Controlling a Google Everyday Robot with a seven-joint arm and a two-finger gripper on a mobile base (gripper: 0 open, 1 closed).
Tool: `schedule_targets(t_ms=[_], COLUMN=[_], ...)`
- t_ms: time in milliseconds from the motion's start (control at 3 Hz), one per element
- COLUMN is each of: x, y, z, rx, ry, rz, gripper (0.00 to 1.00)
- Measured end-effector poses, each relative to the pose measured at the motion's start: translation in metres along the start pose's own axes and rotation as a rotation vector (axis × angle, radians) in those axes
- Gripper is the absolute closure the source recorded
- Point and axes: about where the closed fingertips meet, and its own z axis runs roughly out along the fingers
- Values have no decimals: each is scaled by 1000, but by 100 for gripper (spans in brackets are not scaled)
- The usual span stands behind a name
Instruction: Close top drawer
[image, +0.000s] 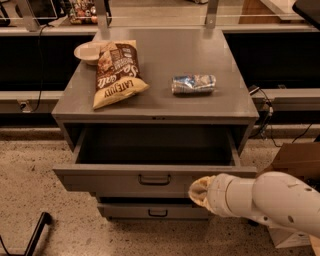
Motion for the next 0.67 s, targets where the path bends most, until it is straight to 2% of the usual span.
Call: schedule_targets(t_ms=[667], x=[17], y=[-44], z=[36], rx=[64], ry=[-16], rz=[6], gripper=[100])
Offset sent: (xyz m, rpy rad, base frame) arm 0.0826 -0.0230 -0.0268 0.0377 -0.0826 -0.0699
